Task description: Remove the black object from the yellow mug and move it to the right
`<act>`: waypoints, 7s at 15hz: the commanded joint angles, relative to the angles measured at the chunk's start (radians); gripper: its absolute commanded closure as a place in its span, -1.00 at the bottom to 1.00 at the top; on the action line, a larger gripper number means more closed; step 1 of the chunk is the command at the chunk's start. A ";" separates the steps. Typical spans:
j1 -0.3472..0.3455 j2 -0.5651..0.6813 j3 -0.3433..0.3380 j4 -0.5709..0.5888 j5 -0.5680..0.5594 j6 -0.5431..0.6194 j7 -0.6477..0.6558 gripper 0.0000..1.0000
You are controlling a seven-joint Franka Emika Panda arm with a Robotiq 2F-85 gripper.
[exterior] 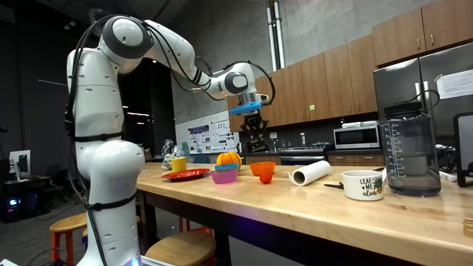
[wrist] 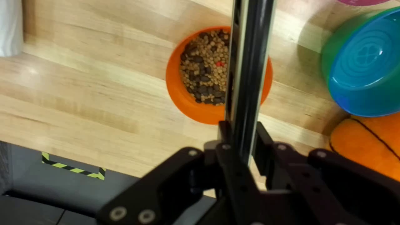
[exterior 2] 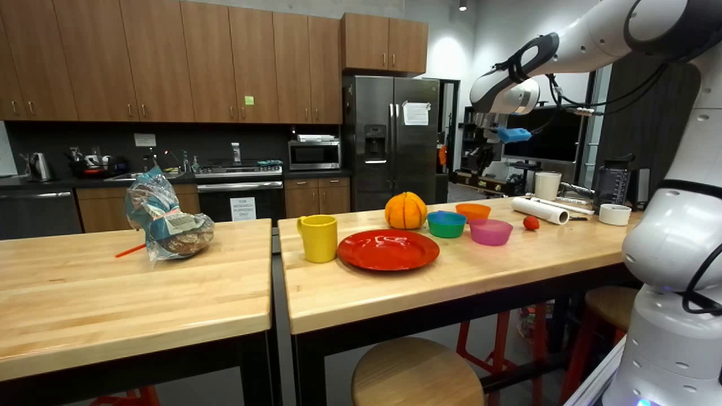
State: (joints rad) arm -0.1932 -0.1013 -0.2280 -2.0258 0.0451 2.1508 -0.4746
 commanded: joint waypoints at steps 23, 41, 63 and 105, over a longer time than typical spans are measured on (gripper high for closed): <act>-0.150 -0.008 -0.161 -0.056 -0.114 0.092 0.125 0.91; -0.196 0.214 -0.188 0.140 -0.081 0.142 0.022 0.91; -0.317 0.500 -0.128 0.383 -0.066 0.077 0.036 0.91; -0.349 0.542 -0.121 0.452 -0.111 0.116 0.151 0.69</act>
State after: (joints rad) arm -0.5391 0.4757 -0.3553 -1.5373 -0.0392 2.2643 -0.3347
